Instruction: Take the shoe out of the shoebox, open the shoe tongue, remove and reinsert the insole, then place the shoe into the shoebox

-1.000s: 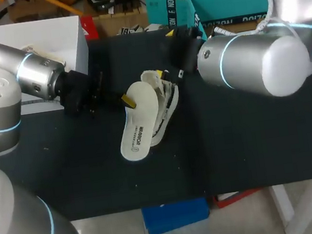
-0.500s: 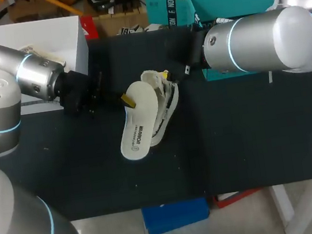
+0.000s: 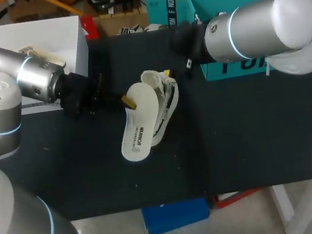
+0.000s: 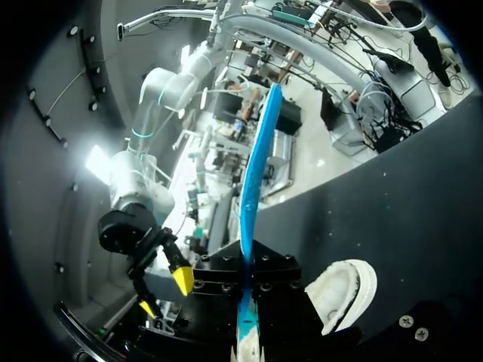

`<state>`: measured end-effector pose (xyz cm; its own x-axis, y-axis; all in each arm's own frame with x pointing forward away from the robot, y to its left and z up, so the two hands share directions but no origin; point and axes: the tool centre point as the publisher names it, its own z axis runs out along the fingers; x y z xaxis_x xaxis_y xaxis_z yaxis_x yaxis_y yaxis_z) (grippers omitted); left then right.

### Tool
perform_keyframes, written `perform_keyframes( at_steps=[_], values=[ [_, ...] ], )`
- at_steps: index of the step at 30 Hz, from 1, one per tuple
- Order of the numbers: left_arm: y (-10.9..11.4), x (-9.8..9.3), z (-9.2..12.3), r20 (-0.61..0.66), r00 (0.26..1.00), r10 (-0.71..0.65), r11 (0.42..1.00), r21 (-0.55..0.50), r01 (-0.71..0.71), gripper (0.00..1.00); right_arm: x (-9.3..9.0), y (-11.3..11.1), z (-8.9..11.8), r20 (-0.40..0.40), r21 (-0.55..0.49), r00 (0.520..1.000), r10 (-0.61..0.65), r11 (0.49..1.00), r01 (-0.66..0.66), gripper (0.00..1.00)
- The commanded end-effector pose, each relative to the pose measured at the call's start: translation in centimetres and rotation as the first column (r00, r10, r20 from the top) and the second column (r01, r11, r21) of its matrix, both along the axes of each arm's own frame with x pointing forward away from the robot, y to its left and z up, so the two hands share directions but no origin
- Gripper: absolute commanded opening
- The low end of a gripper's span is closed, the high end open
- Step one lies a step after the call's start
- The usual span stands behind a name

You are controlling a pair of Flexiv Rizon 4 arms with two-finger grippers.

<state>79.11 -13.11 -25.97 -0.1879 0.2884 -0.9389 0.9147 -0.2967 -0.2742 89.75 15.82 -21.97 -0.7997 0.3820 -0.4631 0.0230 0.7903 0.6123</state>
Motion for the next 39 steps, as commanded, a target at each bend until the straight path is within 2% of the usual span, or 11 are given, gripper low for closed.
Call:
perform_keyframes(
  at_steps=[1,7,14,25,30,35,36,38,39],
  values=[
    [0.0,-0.2,-0.1,0.004,1.000,0.008,1.000,-0.001,-0.008,0.00,0.1,0.1,0.3,-0.028,-0.010,0.998,-0.048,0.999,0.048,1.00],
    [0.2,-0.1,-0.1,0.003,1.000,0.015,1.000,0.000,-0.015,0.00,0.2,-0.2,0.2,-0.080,0.020,0.992,-0.098,0.995,0.100,1.00],
    [0.0,-0.2,-0.1,0.009,1.000,0.015,1.000,-0.004,-0.015,0.00,-0.4,-0.3,0.1,-0.244,0.050,0.964,-0.110,0.991,0.126,1.00],
    [-0.1,-0.2,0.1,0.097,0.995,0.023,1.000,0.007,-0.024,0.00,-1.8,-0.4,0.7,-0.353,0.278,0.936,0.008,0.956,0.096,1.00],
    [-0.1,-0.3,-0.1,0.152,0.988,0.028,0.999,0.016,-0.031,0.00,-2.7,-0.3,0.6,-0.396,0.346,0.914,0.085,0.936,0.063,1.00],
    [-0.2,-0.4,-0.2,0.177,0.984,0.028,0.999,0.017,-0.032,0.00,-3.6,0.1,0.5,-0.447,0.432,0.871,0.204,0.902,0.010,1.00],
    [-0.2,-0.4,-0.2,0.181,0.983,0.027,0.999,0.017,-0.031,0.00,-3.8,0.1,0.6,-0.456,0.439,0.859,0.231,0.898,-0.009,1.00],
    [-0.2,-0.4,-0.2,0.189,0.982,0.028,0.999,0.013,-0.031,0.00,-4.0,0.0,0.7,-0.479,0.370,0.851,0.215,0.929,-0.027,1.00],
    [-0.3,-0.4,-0.2,0.191,0.981,0.031,0.999,0.009,-0.033,0.00,-4.0,0.0,0.7,-0.479,0.370,0.851,0.215,0.929,-0.027,1.00]
  ],
)
